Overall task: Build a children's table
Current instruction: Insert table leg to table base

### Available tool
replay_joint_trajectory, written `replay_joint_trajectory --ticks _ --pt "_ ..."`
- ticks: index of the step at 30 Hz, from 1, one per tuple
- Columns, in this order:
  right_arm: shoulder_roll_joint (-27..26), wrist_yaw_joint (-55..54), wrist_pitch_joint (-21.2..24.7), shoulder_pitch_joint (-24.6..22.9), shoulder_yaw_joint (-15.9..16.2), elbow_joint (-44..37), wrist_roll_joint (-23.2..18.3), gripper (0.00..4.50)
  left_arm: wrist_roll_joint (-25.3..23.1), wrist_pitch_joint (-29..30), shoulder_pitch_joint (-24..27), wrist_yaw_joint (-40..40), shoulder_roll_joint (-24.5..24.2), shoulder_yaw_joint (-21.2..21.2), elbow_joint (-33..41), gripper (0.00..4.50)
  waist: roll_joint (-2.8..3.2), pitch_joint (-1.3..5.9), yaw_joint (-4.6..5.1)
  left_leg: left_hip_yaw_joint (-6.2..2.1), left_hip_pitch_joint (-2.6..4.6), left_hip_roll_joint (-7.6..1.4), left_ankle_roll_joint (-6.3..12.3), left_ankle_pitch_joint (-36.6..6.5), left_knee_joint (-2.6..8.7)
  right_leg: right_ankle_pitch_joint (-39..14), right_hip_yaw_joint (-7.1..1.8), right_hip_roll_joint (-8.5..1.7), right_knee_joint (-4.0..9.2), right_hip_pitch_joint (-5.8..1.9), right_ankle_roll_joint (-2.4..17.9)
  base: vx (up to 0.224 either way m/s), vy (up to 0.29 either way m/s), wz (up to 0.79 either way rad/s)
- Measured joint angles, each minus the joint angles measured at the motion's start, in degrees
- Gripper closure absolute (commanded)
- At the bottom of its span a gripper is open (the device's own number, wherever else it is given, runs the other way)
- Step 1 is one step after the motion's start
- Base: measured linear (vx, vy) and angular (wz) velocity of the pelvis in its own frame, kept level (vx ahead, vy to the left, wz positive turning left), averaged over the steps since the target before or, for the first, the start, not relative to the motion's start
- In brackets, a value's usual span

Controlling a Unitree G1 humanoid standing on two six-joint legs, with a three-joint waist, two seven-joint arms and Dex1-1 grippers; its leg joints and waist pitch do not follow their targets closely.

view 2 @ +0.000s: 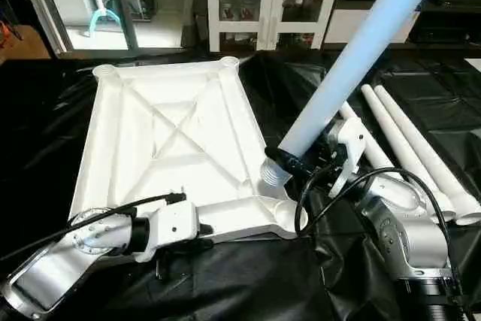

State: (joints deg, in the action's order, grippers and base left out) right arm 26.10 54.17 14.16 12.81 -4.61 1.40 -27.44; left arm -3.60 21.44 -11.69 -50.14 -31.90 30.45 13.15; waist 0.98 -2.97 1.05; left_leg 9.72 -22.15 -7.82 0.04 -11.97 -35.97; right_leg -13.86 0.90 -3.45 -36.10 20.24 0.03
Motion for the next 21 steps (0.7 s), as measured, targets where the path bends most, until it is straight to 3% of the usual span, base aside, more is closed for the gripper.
replay_joint_trajectory --ticks 4,10,21 --pt "-0.4 -0.5 -0.3 0.0 0.0 0.0 0.2 2.64 -1.2 -0.6 0.1 1.5 0.9 0.2 -0.4 4.34 0.00 0.00 0.06 0.02 0.00 0.00 -0.01 0.0 0.09 0.0 -0.01 0.00 0.00 0.06 0.0 0.000 0.000 0.00" --pt "-1.8 -1.8 -0.6 0.0 0.2 1.2 0.5 2.64 -1.2 -2.3 -0.3 2.2 1.1 -0.6 -2.2 4.48 0.04 0.02 0.07 0.08 -0.01 0.00 -0.01 0.0 0.26 0.0 -0.02 0.00 0.00 0.20 0.0 0.000 0.000 0.00" --pt "-5.9 -4.7 -3.7 2.2 1.4 5.2 2.9 2.64 1.2 -11.7 -1.6 1.9 -6.5 -9.1 -13.0 4.48 -0.40 -0.02 1.19 0.12 0.04 -0.25 -0.14 0.1 0.41 0.3 0.08 0.04 -0.04 0.97 0.1 0.000 0.000 0.00"
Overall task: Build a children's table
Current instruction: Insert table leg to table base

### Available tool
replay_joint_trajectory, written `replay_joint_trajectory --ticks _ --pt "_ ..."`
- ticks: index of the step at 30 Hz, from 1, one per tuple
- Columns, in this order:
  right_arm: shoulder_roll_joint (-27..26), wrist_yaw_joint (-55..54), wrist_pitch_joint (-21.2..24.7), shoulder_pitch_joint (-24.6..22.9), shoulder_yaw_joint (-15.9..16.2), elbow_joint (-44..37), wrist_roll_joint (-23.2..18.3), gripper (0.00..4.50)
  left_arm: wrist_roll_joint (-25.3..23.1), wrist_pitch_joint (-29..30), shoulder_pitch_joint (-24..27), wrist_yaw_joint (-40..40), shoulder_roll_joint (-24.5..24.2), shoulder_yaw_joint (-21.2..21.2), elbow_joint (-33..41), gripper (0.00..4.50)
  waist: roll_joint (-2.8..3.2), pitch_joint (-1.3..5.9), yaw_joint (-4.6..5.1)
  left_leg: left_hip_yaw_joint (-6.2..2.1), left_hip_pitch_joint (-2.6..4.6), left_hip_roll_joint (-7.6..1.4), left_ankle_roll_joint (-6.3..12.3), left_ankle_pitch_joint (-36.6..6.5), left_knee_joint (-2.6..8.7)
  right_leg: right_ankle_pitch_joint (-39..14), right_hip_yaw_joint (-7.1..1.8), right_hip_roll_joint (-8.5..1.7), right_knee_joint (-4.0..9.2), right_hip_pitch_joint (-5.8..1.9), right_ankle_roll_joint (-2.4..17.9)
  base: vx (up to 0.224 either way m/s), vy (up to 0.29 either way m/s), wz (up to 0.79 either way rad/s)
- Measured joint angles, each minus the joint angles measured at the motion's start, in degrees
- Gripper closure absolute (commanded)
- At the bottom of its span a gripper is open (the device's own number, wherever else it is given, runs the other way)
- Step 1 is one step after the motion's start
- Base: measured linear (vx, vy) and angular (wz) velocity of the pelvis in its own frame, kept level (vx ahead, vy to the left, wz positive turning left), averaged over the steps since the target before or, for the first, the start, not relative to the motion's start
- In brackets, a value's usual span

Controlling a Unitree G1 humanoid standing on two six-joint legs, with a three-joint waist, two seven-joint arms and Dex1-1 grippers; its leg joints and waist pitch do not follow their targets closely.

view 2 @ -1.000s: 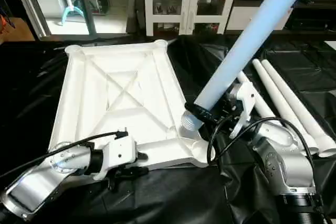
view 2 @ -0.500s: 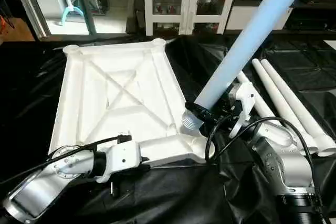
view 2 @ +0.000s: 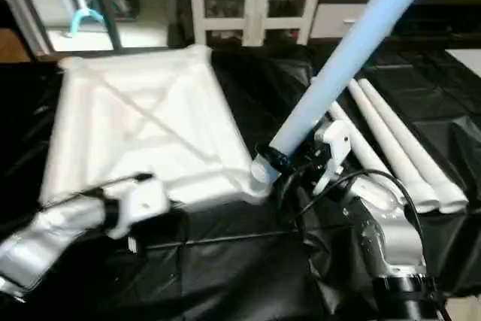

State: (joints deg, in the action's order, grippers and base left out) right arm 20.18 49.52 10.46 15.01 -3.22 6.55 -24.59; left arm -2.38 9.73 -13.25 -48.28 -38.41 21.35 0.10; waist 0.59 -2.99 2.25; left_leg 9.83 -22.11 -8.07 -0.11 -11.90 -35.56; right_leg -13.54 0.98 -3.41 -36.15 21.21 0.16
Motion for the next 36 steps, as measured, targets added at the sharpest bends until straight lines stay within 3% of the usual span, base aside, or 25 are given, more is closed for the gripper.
replay_joint_trajectory --ticks 2,7,18,20,22,25,36 --pt "-0.4 -0.5 -0.4 1.0 0.0 1.2 0.2 2.64 0.5 -1.2 0.1 -1.1 -1.2 -1.5 -0.8 4.48 -0.14 0.03 0.44 0.01 -0.04 0.00 -0.01 0.0 0.00 0.0 -0.02 0.00 0.02 0.12 0.1 0.000 0.000 0.00" --pt "-1.2 -0.7 -1.2 2.9 0.1 4.0 0.5 2.64 2.8 -0.9 2.5 -3.4 -1.6 -3.7 0.9 4.48 -0.26 0.00 0.50 0.13 -0.13 -0.01 0.03 0.0 0.08 0.0 -0.07 -0.01 0.12 0.28 0.1 0.000 0.000 0.00" --pt "-0.9 1.1 -1.9 5.5 -0.1 7.4 0.5 2.64 4.8 0.7 4.0 -6.4 -1.0 -1.7 5.3 4.48 -0.40 -0.09 -1.82 0.42 -0.07 -0.05 0.04 0.0 0.14 0.0 -0.13 -0.08 0.18 0.23 0.1 0.000 0.000 0.00" --pt "-0.9 1.8 -1.9 5.5 0.1 8.2 0.5 2.64 4.7 1.3 4.0 -6.4 -0.4 -1.8 5.5 3.91 -0.43 -0.11 -1.93 0.54 -0.06 -0.05 0.04 0.0 0.14 0.0 -0.15 -0.14 0.18 0.23 0.1 0.000 0.000 0.00" --pt "-0.9 2.2 -1.8 5.5 0.3 9.0 0.5 2.64 4.9 1.5 4.0 -6.4 0.1 -1.8 5.7 3.89 -0.52 -0.16 -2.01 0.59 -0.06 -0.05 0.05 0.0 0.14 0.0 -0.17 -0.16 0.18 0.24 0.1 0.000 0.000 0.00" --pt "-0.9 2.4 -1.9 5.5 0.5 10.0 0.5 2.64 5.0 1.5 4.0 -6.1 1.3 -1.8 6.4 3.49 -1.00 -0.45 -2.20 0.59 -0.10 -0.08 0.05 0.0 0.14 0.0 -0.16 -0.15 0.17 0.28 0.1 0.000 0.000 0.00" --pt "-1.5 3.4 -2.6 7.7 1.4 11.8 0.8 2.64 1.7 -1.6 1.5 -5.1 2.9 0.0 5.1 3.39 -1.19 -0.57 -1.92 0.66 -0.21 -0.21 0.20 0.1 0.14 0.0 -0.15 -0.07 0.09 0.48 0.1 0.000 0.000 0.00"
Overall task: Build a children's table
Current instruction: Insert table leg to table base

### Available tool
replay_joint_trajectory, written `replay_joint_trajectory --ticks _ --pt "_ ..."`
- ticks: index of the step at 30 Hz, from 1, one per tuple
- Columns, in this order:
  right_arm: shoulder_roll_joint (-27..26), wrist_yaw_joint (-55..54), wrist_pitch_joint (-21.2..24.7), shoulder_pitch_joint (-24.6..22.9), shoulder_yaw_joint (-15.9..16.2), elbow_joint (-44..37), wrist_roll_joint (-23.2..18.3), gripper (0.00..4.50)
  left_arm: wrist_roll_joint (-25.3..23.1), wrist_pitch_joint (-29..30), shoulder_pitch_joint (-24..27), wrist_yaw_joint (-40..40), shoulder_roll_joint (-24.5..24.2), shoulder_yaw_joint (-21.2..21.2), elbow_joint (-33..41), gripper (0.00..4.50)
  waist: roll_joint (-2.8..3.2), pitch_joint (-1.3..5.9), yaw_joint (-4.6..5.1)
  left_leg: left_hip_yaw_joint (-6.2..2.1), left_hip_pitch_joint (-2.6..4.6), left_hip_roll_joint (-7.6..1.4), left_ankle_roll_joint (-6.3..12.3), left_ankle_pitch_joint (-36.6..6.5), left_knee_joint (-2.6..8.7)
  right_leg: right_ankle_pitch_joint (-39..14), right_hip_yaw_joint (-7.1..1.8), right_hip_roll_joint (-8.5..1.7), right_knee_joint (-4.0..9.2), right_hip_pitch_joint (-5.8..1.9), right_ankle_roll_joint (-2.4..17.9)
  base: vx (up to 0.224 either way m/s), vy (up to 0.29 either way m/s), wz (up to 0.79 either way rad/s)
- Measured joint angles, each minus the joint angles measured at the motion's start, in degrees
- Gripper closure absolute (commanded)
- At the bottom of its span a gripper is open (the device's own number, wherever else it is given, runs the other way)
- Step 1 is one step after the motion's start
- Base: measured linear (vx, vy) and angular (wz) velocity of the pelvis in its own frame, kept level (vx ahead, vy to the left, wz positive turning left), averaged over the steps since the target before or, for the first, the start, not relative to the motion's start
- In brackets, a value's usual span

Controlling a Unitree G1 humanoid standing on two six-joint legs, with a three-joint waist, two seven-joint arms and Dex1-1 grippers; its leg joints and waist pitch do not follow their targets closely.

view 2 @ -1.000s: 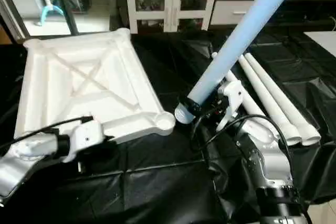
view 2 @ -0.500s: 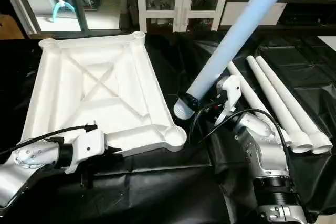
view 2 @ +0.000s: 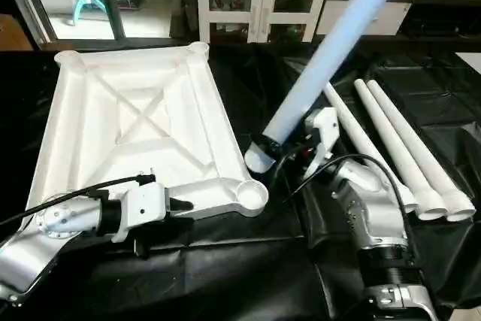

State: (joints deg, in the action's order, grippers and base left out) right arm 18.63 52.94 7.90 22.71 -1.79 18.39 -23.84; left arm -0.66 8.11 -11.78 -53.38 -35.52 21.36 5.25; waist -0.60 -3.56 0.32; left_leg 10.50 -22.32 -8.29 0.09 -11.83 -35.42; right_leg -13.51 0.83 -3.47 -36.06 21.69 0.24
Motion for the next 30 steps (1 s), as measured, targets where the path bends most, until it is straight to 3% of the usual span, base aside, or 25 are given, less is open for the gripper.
replay_joint_trajectory --ticks 8,10,21,27,30 --pt "-0.2 0.0 0.0 0.0 0.0 0.0 0.0 2.64 -1.5 -0.3 -0.9 0.0 0.8 1.6 -0.6 3.39 -0.01 0.00 0.01 0.05 0.01 -0.01 0.09 0.1 -0.01 0.0 -0.01 -0.01 -0.04 0.00 0.0 0.000 0.000 0.00" --pt "-0.7 0.0 0.0 0.0 0.0 0.0 0.0 2.64 -1.9 -0.5 -1.3 0.0 1.1 1.8 -1.0 3.75 0.00 0.00 0.09 0.06 0.03 -0.02 0.02 0.0 -0.01 0.0 -0.01 -0.01 -0.06 0.00 0.0 0.000 0.000 0.00" --pt "-4.8 0.4 -2.5 0.1 2.4 1.9 0.5 2.64 -2.9 -1.9 -2.1 1.3 3.0 1.9 -3.2 4.46 0.00 0.00 -0.50 0.53 0.07 -0.16 -0.14 -0.1 -0.02 0.1 -0.03 -0.10 -0.07 -0.01 0.2 0.000 0.000 0.00" --pt "-4.2 4.6 -3.4 0.1 2.3 4.4 0.9 2.64 -3.1 -2.3 -2.1 1.2 3.0 2.0 -3.3 4.46 -0.02 0.00 -0.46 0.81 0.12 -0.27 -0.13 0.0 -0.02 0.2 -0.09 -0.13 -0.07 0.00 0.3 0.000 0.000 0.00" --pt "-3.7 7.8 -6.1 0.2 2.5 6.1 1.0 2.64 -3.8 -3.5 -2.0 1.3 3.0 2.2 -3.6 4.46 -0.05 0.01 -0.49 0.85 0.13 -0.32 -0.13 0.0 -0.02 0.2 -0.07 -0.13 -0.06 -0.01 0.3 0.000 0.000 0.00"
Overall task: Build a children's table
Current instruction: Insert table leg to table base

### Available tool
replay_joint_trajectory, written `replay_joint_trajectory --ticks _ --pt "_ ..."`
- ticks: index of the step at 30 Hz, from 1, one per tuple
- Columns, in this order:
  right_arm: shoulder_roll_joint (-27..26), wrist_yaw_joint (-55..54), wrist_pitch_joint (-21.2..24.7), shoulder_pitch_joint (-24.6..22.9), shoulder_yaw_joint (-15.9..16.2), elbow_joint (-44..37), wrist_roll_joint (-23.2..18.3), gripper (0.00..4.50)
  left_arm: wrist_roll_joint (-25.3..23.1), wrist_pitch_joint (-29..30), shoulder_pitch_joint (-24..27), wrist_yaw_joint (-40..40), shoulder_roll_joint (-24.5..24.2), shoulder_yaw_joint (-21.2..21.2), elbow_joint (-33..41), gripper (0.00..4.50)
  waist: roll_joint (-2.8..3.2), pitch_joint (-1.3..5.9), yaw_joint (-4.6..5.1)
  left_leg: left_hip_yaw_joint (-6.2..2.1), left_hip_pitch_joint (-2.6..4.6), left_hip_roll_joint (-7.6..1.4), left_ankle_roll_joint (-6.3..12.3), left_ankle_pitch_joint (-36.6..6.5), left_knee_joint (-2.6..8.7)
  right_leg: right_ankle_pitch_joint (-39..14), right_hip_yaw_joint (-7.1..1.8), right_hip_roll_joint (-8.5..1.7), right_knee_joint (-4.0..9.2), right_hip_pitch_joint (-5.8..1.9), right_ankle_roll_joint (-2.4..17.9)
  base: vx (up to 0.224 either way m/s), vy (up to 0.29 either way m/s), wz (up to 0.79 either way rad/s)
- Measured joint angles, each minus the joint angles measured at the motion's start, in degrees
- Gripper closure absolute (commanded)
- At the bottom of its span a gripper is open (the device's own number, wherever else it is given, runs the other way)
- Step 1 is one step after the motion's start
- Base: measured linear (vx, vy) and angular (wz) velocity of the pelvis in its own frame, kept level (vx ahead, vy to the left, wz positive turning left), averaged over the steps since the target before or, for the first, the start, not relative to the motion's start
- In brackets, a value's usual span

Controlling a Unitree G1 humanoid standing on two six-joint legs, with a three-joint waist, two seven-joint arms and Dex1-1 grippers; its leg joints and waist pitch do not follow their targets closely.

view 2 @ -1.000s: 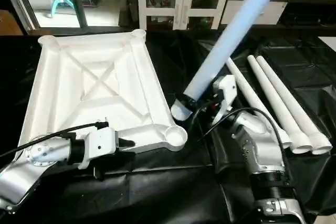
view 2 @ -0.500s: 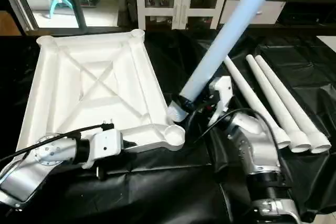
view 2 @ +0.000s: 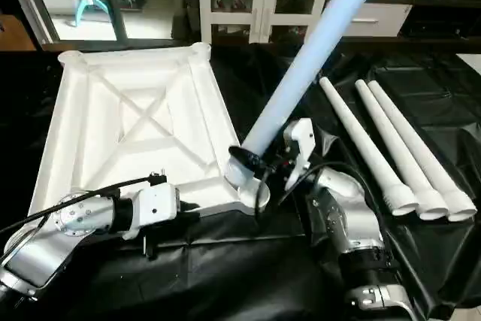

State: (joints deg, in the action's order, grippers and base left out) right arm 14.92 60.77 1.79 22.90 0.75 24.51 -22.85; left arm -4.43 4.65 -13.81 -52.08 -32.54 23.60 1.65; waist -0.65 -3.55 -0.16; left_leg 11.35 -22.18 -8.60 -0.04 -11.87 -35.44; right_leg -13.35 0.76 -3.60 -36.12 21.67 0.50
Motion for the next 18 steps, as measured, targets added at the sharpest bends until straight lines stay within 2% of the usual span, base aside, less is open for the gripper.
replay_joint_trajectory --ticks 3,9,18 --pt "0.2 1.3 -0.8 1.3 0.3 2.1 0.0 2.64 -0.4 -0.2 0.0 0.0 -0.1 0.4 -0.1 4.46 -0.04 0.02 0.10 0.02 0.07 -0.01 0.00 0.0 0.00 0.0 0.00 0.00 0.00 -0.04 0.0 0.000 0.000 0.00" --pt "0.2 5.7 -1.5 1.8 0.3 3.9 -0.1 2.64 -1.0 -0.8 -0.2 0.0 -0.6 0.9 -0.1 4.46 -0.53 0.02 0.09 0.05 0.09 -0.09 -0.01 0.0 0.00 0.0 0.02 0.04 0.01 -0.06 0.0 0.000 0.000 0.00" --pt "1.5 13.1 -5.7 2.5 2.0 7.5 0.2 2.64 -1.1 -1.8 -1.6 -0.7 -0.7 1.2 -1.9 4.46 -0.96 0.06 0.14 0.06 0.21 -0.16 -0.02 0.0 0.00 0.0 0.03 0.08 0.01 -0.12 0.0 0.000 0.000 0.00"
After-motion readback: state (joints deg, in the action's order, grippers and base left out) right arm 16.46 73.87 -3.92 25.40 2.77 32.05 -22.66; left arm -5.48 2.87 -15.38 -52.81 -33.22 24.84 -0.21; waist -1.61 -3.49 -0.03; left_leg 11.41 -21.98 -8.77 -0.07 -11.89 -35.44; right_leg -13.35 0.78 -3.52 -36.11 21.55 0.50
